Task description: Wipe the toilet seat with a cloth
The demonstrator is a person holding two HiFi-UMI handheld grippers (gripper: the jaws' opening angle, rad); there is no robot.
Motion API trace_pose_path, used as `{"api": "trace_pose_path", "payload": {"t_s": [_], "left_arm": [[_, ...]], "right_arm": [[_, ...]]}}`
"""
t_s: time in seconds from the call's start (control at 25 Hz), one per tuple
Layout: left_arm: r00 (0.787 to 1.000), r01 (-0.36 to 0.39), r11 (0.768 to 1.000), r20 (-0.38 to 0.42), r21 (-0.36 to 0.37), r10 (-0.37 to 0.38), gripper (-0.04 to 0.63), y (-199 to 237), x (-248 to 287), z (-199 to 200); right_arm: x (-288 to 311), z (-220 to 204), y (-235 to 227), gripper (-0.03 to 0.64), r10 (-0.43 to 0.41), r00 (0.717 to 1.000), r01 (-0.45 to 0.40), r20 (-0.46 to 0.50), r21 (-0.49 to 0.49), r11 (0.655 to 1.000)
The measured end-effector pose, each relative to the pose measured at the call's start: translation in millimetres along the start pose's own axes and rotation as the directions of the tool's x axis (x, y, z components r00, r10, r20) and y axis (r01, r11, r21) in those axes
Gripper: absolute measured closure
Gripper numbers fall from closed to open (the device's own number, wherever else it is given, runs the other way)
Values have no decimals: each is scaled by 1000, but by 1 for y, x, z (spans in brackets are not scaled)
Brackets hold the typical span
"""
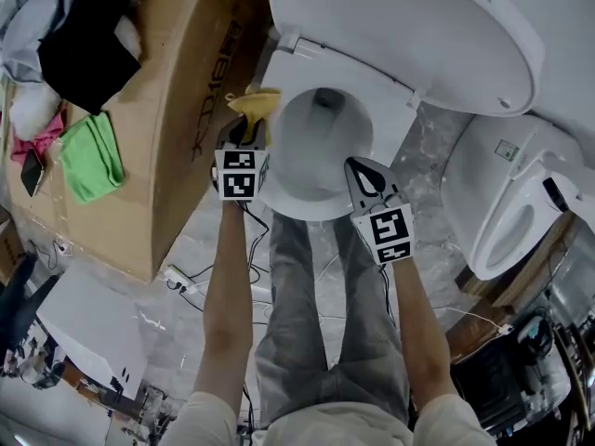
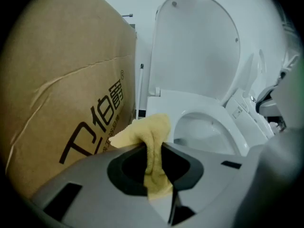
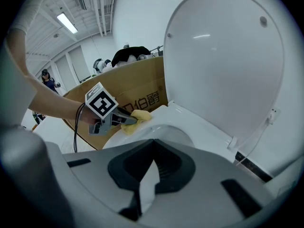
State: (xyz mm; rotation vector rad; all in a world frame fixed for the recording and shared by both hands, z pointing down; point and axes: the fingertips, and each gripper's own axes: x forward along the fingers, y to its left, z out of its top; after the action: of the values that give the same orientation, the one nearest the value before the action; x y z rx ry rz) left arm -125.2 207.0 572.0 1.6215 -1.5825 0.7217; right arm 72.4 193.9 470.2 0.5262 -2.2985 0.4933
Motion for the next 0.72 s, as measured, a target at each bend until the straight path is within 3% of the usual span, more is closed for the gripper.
{"api": "trace_pose_path", "payload": {"t_s": [0.44, 0.72], "left_arm": [[997, -61, 998, 50, -35, 63, 514, -12, -43, -9], [982, -86, 996, 165, -39, 91, 514, -41, -96, 23]], "right_arm": [[-27, 9, -1, 611, 12, 999, -10, 39, -53, 999], [-63, 45, 2, 611, 40, 990, -23, 138, -128, 992]]}}
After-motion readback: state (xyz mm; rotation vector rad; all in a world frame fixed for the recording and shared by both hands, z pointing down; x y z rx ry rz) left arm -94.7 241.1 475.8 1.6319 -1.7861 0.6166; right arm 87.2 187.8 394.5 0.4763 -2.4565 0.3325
